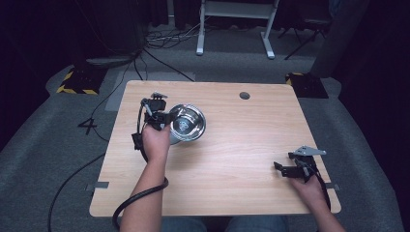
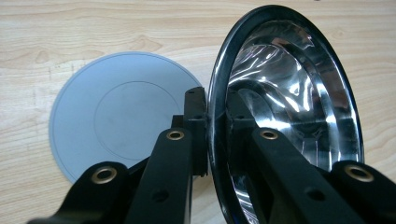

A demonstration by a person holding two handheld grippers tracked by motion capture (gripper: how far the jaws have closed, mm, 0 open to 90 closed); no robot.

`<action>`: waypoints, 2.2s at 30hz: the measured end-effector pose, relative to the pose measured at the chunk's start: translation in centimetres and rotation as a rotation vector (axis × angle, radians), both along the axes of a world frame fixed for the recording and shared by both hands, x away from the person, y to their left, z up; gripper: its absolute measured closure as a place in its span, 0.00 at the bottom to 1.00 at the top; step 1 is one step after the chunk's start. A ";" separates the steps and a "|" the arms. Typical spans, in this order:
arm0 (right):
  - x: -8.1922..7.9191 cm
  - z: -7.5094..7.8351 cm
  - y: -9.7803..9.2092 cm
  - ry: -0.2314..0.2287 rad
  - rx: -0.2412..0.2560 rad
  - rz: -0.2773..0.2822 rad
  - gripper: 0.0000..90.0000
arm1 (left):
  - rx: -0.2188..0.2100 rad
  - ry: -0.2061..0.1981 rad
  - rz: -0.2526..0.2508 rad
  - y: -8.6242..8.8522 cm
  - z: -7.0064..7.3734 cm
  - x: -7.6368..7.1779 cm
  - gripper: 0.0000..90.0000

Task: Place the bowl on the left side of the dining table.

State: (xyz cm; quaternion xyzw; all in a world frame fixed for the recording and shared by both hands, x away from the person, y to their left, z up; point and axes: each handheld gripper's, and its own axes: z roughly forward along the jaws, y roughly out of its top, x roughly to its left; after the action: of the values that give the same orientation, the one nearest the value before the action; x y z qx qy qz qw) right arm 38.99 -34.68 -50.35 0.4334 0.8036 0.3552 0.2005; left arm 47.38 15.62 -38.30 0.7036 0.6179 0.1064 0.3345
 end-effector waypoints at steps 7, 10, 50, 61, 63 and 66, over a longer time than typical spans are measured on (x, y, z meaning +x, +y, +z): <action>0.0 0.0 0.0 -0.001 -0.001 0.000 0.21 | -0.024 0.018 0.039 1.8 -0.2 1.2 0.92; 0.0 0.0 0.0 -0.001 -0.001 0.000 0.21 | -0.040 0.022 0.066 2.5 -0.4 1.6 0.92; 0.0 0.0 0.0 -0.002 -0.002 -0.001 0.20 | -0.132 0.128 0.203 6.6 -6.4 5.1 0.92; 0.0 0.0 0.0 -0.001 -0.001 -0.001 0.20 | -0.165 0.136 0.180 6.8 -6.9 4.9 0.92; 0.0 0.0 0.0 -0.002 -0.002 -0.001 0.20 | -0.158 0.140 0.182 6.7 -6.9 5.0 0.92; 0.0 0.0 0.0 -0.001 -0.002 -0.001 0.20 | -0.154 0.144 0.182 6.7 -7.0 5.0 0.92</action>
State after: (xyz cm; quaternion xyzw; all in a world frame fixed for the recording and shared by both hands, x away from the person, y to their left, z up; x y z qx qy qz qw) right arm 39.01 -34.68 -50.35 0.4333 0.8036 0.3548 0.2016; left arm 52.40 22.28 -45.31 0.6226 0.7079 0.0375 0.3313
